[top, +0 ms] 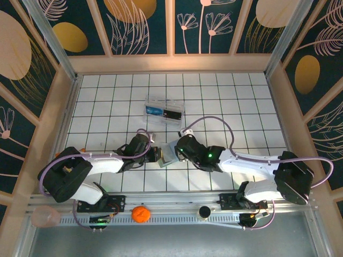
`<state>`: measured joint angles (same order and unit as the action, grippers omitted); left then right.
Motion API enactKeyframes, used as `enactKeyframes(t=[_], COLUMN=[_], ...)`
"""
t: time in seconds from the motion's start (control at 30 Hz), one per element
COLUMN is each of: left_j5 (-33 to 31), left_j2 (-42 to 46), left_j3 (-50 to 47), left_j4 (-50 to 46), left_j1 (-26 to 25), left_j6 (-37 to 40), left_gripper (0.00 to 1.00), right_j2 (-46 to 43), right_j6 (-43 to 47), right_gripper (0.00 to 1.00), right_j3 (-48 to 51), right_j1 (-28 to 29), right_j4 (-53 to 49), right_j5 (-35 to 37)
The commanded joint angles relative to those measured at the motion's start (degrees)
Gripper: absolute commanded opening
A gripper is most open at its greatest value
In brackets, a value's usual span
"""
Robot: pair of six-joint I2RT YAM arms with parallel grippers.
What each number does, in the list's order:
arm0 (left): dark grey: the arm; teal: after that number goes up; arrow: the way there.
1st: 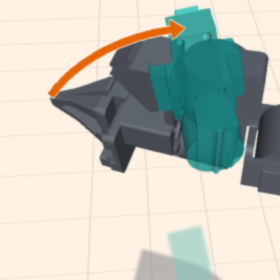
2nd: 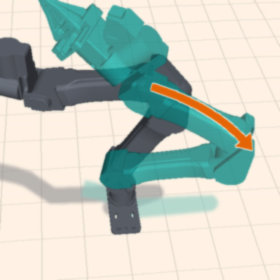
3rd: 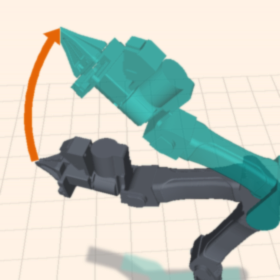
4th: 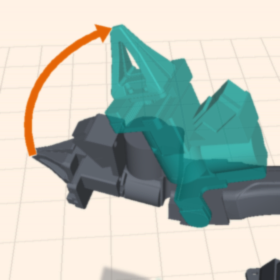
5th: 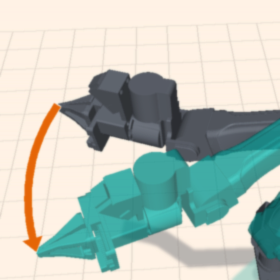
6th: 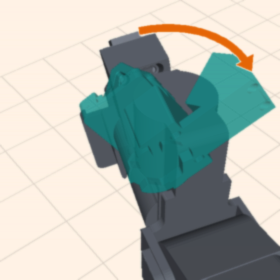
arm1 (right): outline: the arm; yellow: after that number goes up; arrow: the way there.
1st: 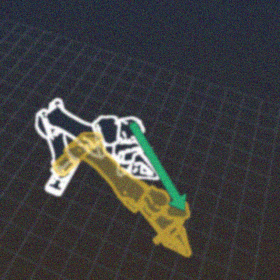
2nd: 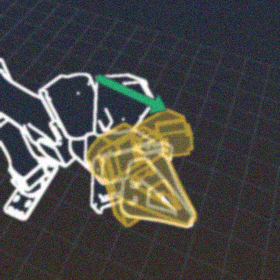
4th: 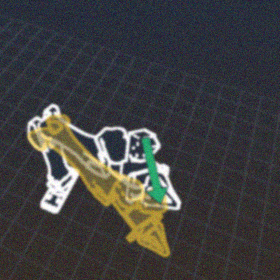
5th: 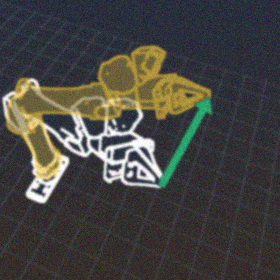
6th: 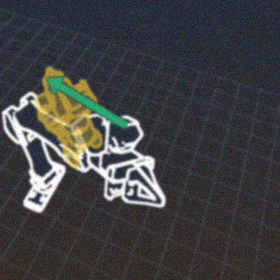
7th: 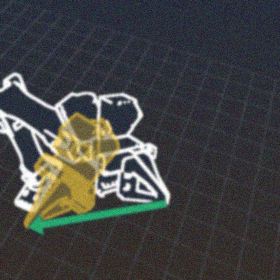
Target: Take the credit cards out of the card holder
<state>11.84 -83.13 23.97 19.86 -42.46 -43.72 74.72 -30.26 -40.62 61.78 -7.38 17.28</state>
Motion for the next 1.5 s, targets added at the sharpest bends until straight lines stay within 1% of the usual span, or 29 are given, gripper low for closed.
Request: enactKeyframes(t=[0.0,0.1,0.17,0.23,0.37,0.5,0.67,0.73,0.77,0.87,0.9,1.0,1.07,1.1,1.17,1.27,1.37,1.47], left_j5=[1.44,1.58,2.31,3.80,4.61,4.41,4.42,4.27,3.64,2.04,1.21,-2.66,-4.78,-5.29,-6.01,-7.79,-8.91,-9.35], left_j2=[1.16,2.34,1.44,-1.45,-9.29,-14.53,-19.14,-17.40,-15.51,-6.58,-3.75,2.44,4.01,4.28,4.54,5.34,6.61,7.14], left_j3=[1.70,3.87,5.55,8.11,13.37,16.98,18.99,17.26,15.98,12.96,11.91,7.92,5.84,4.93,3.30,1.34,-0.06,-1.07], left_j4=[-2.18,-4.44,-5.00,-5.04,-6.04,-6.62,-9.21,-8.05,-7.23,-5.92,-5.80,-6.41,-7.83,-8.28,-8.43,-9.40,-10.39,-10.43], left_j1=[-0.46,-1.70,-3.50,-5.74,-9.48,-9.67,-9.67,-9.68,-9.71,-9.71,-9.67,-9.58,-9.60,-9.57,-9.33,-8.41,-7.01,-6.43], left_j6=[0.81,1.22,1.34,1.41,2.45,3.59,4.62,4.20,3.82,2.50,1.79,-0.19,-0.40,-0.39,-0.74,-1.10,-1.10,-0.76], left_gripper=[0.00,0.00,0.00,0.00,0.00,0.00,0.01,0.05,0.09,0.22,0.24,0.23,0.22,0.22,0.22,0.24,0.25,0.29], right_j2=[1.48,1.01,-0.01,-1.47,-5.47,-9.63,-11.82,-11.40,-10.93,-8.61,-7.45,-3.20,0.22,2.10,5.43,10.12,13.21,15.75], right_j6=[1.57,0.05,-0.63,-1.53,-2.47,-3.47,-4.19,-3.44,-3.00,-1.03,-0.41,2.34,3.62,3.95,4.55,3.48,2.03,0.79], right_gripper=[0.26,0.24,0.23,0.20,0.18,0.17,0.18,0.18,0.18,0.18,0.18,0.17,0.14,0.14,0.14,0.09,0.06,0.03], right_j3=[-1.12,0.28,1.64,3.13,5.40,7.58,9.41,9.44,9.23,8.27,7.70,5.85,3.85,3.12,1.78,0.33,0.87,1.52], right_j1=[-0.88,-2.32,-3.20,-4.36,-5.41,-5.62,-5.75,-5.79,-5.90,-6.92,-7.53,-8.50,-8.52,-8.58,-8.78,-9.81,-11.00,-11.59], right_j4=[1.75,1.67,1.62,1.23,0.44,-0.80,-0.29,0.84,1.45,3.85,4.79,8.42,9.67,10.33,11.12,10.78,11.08,9.86], right_j5=[-2.10,-1.09,-0.13,0.63,1.99,2.94,-0.20,-1.90,-2.91,-6.53,-8.18,-14.70,-16.05,-18.44,-20.00,-19.40,-17.86,-16.57])
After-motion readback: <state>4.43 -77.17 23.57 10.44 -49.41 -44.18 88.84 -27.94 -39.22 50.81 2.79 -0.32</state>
